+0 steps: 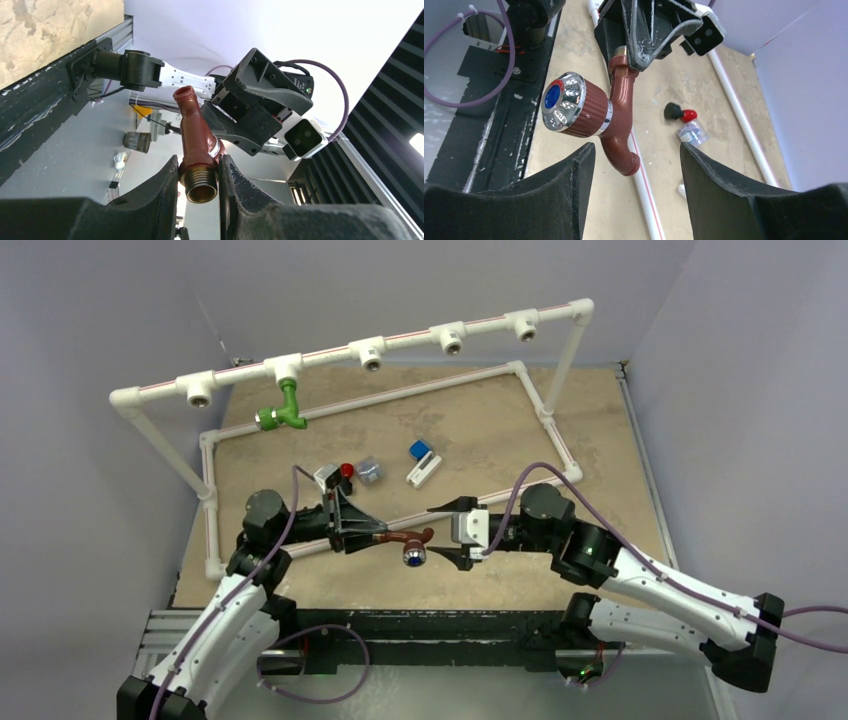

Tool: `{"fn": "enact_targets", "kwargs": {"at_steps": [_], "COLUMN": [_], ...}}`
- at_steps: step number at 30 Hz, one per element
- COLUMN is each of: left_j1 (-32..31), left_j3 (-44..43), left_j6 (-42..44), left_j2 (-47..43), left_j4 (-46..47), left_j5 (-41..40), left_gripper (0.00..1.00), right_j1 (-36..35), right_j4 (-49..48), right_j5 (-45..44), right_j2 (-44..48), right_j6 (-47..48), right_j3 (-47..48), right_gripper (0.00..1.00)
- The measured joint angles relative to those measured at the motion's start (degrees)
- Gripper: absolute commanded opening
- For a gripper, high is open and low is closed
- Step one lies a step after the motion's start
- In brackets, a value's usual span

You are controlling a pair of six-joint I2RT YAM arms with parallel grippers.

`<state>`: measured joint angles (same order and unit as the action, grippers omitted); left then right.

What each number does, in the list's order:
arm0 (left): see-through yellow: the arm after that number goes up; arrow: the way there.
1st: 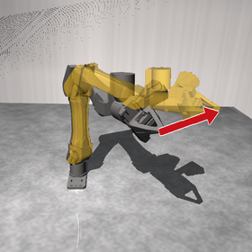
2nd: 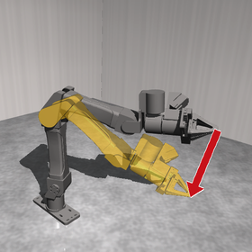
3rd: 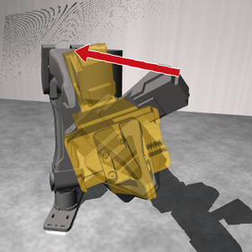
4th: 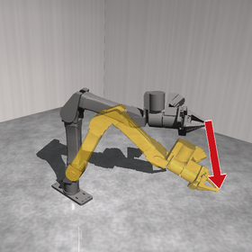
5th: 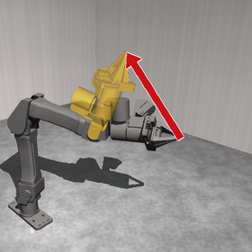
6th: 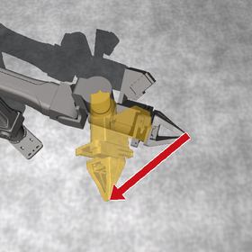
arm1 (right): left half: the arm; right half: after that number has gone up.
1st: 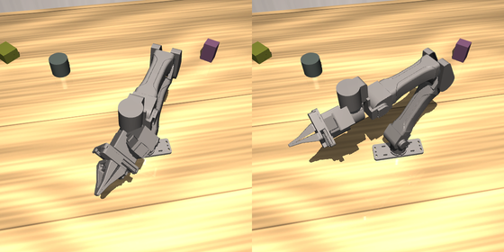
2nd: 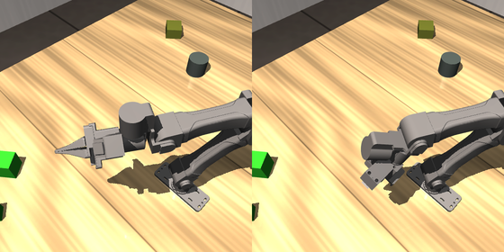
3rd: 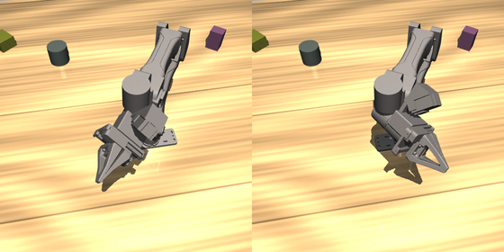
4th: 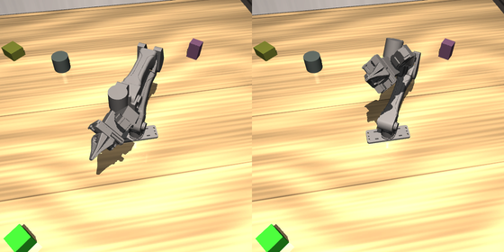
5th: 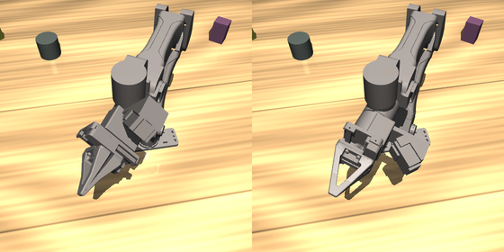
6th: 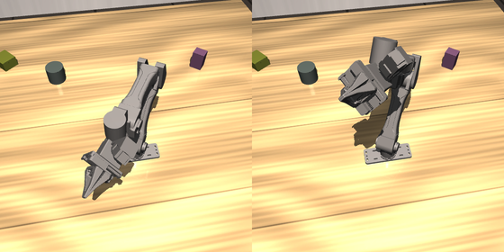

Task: Install the water faucets

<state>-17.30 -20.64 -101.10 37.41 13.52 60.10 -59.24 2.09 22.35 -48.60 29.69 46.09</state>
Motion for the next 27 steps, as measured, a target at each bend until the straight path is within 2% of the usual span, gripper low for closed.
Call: {"fn": "enact_targets", "kwargs": {"at_steps": [11, 16, 23, 27], "left_j1": [0.0, 0.0, 0.0, 0.0], "left_j3": [6.3, 8.4, 8.4, 8.4], "left_j6": [-13.7, -16.7, -17.9, -18.1], "left_j2": [-3.1, -4.2, -4.3, -4.0], "left_j4": [12.7, 16.7, 20.2, 20.9], "left_j5": [-2.7, -4.0, -4.3, -4.2], "left_gripper": [0.0, 0.0, 0.0, 0.0], "right_j1": [0.0, -0.5, -1.0, -1.5], "right_j4": [-9.8, -11.3, -12.9, -14.5], "right_j5": [4.1, 4.6, 4.6, 4.6], "right_j2": [0.3, 0.5, 1.1, 1.0], "right_j6": [6.4, 9.2, 12.8, 14.3], "right_j3": [-4.1, -5.0, -6.5, -7.8], "right_gripper": [0.64, 0.62, 0.53, 0.41]}}
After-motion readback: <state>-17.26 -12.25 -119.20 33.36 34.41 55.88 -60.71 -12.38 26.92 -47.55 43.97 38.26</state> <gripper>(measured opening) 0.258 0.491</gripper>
